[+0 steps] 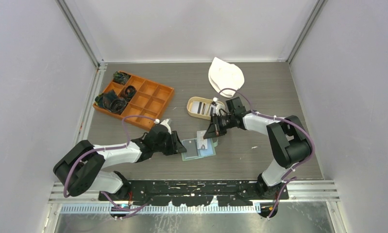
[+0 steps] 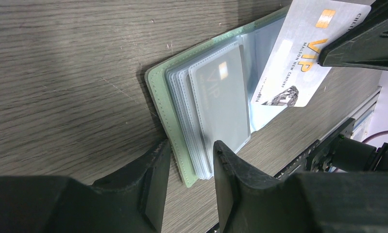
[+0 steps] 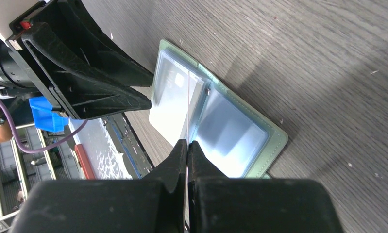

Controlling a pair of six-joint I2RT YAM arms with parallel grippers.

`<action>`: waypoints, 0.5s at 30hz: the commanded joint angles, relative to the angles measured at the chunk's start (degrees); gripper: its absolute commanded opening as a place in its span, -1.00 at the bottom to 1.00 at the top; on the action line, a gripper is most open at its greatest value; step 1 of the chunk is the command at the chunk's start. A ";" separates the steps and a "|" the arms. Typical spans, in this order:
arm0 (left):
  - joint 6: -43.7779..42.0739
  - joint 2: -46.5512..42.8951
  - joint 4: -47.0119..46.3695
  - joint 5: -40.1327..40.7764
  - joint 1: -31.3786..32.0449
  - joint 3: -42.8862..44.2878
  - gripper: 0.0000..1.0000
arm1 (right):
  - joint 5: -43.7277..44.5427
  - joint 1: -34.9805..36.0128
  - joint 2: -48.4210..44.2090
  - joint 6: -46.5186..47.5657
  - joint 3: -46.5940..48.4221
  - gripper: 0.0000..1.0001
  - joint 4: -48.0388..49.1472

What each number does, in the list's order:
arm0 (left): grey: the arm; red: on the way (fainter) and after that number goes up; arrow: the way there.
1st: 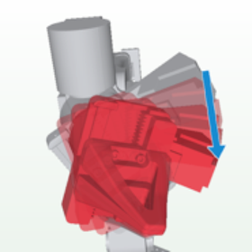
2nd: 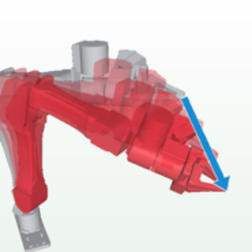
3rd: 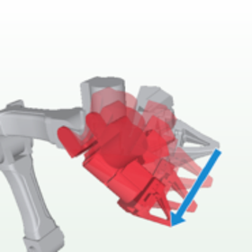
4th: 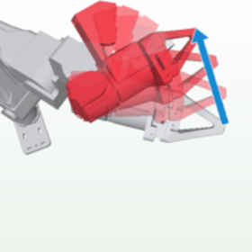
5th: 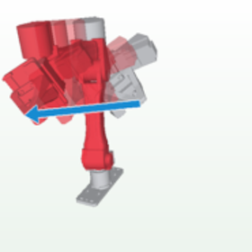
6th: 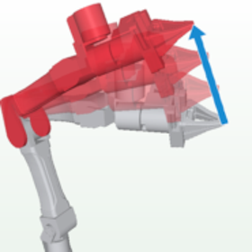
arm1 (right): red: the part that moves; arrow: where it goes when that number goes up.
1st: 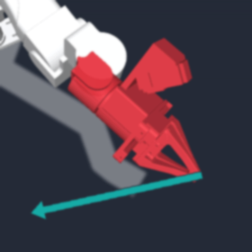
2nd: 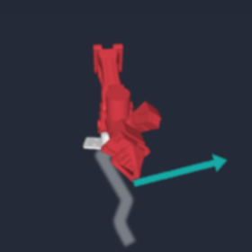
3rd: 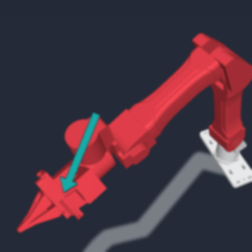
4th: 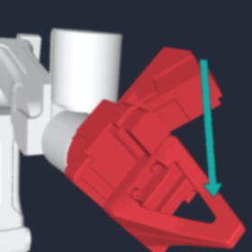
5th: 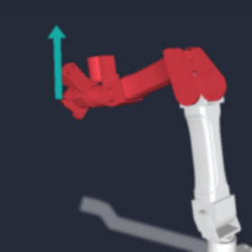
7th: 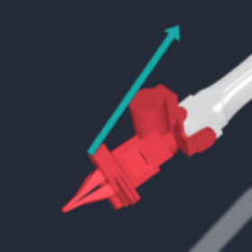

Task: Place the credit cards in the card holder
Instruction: Insert the credit card into the card holder.

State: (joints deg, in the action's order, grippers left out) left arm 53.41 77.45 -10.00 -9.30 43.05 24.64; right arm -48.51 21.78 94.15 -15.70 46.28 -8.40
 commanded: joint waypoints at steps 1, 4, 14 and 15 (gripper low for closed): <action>-1.38 1.67 2.82 0.18 0.02 0.40 -0.21 | -1.93 0.43 0.84 -1.04 0.00 -0.98 2.50; -1.29 2.01 2.41 -0.09 0.02 0.32 -0.21 | -2.03 0.64 0.78 -1.30 -0.22 -0.98 2.95; -1.40 2.05 2.44 -0.11 0.02 0.23 -0.21 | -1.31 0.90 1.55 -1.26 -0.22 -0.98 2.67; -1.38 2.13 2.44 -0.04 0.02 0.19 -0.21 | -1.39 0.90 1.35 -1.26 -0.28 -0.98 2.71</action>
State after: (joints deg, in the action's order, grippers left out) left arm 53.41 78.15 -10.48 -9.76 43.05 24.97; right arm -49.08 22.31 95.55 -16.69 46.11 -7.53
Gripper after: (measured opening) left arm 0.392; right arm 0.039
